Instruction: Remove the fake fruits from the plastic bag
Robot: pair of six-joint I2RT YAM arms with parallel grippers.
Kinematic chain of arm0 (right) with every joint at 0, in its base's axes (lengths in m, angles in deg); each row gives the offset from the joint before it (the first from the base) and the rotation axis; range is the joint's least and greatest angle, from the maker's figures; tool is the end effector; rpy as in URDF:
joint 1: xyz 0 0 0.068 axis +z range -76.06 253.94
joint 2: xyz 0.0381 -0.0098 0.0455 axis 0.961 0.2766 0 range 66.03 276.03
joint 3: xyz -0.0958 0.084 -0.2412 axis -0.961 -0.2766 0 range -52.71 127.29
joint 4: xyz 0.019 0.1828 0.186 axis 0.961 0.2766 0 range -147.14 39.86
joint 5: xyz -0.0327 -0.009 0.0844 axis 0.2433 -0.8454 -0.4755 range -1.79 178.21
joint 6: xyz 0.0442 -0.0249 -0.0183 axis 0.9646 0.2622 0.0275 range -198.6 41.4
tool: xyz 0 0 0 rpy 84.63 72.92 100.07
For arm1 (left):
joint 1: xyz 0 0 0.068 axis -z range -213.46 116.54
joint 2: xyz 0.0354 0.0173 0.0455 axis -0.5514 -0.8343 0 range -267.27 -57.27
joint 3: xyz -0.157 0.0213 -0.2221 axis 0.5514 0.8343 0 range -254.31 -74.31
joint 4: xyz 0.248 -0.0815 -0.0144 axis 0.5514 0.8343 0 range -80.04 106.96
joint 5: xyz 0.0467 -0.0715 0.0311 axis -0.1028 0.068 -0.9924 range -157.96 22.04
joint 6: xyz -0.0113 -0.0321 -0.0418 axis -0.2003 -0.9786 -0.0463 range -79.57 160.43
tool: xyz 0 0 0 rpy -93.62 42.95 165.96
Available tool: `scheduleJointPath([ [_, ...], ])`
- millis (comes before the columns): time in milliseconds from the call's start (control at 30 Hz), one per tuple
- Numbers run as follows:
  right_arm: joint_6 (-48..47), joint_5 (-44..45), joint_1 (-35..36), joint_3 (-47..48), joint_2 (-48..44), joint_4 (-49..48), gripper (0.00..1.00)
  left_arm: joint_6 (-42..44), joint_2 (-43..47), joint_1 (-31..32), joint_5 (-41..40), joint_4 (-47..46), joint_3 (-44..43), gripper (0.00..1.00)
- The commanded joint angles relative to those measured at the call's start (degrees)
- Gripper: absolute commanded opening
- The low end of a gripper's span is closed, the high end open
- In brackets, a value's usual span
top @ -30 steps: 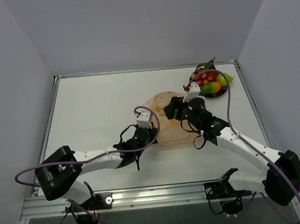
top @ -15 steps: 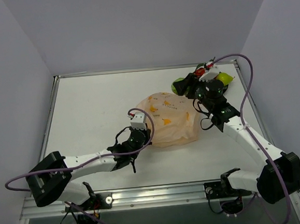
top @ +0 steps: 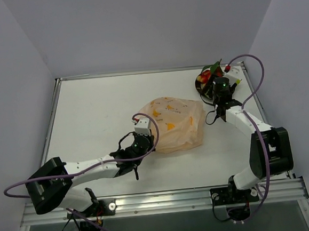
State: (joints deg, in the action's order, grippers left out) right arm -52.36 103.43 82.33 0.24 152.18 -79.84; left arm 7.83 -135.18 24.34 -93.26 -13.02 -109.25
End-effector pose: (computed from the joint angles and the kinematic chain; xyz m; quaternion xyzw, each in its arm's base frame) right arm 0.3444 0.0413 0.2731 0.2019 0.7396 0.0914 0.6355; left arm 0.1646 -0.2328 0.2123 0.0518 0.8073 -0.2708 0.5217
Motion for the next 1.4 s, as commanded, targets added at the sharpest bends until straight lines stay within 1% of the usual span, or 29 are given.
scheduleJointPath([
  [0, 1.88, 5.79, -2.22, -0.39, 0.76, -2.08, 0.25, 1.66, 0.65, 0.38, 1.56, -3.11, -1.71, 0.02],
  [67, 2.50, 5.52, -3.81, 0.31, 1.91, -2.17, 0.25, 1.84, 0.39, 0.38, 2.62, -3.99, -1.27, 0.02],
  [267, 5.05, 8.59, -8.11, 2.25, 5.08, -2.26, 0.25, 3.24, 0.47, 0.82, 3.32, -6.28, 0.39, 0.02],
  [400, 6.28, 7.46, -11.98, 2.42, 6.74, -2.70, 0.25, 3.60, 1.70, 0.82, 4.55, -6.11, 0.40, 0.02],
  [533, 5.58, 6.93, -12.42, 3.21, 9.47, -4.01, 0.25, 3.33, 1.80, 0.82, 5.52, -6.28, 0.49, 0.02],
  [867, 3.73, 2.27, -14.18, 6.73, 16.24, -7.71, 0.25, 3.33, 1.45, 0.82, 4.91, -6.72, 0.49, 0.02],
  [1233, 2.59, -4.23, -14.18, 8.84, 20.28, -11.05, 0.28, 3.33, 0.92, 0.82, 5.26, -6.72, 0.22, 0.02],
  [1367, 2.76, -4.68, -14.18, 9.19, 21.34, -12.02, 0.29, 3.33, 0.92, 0.91, 5.17, -6.90, 0.31, 0.02],
])
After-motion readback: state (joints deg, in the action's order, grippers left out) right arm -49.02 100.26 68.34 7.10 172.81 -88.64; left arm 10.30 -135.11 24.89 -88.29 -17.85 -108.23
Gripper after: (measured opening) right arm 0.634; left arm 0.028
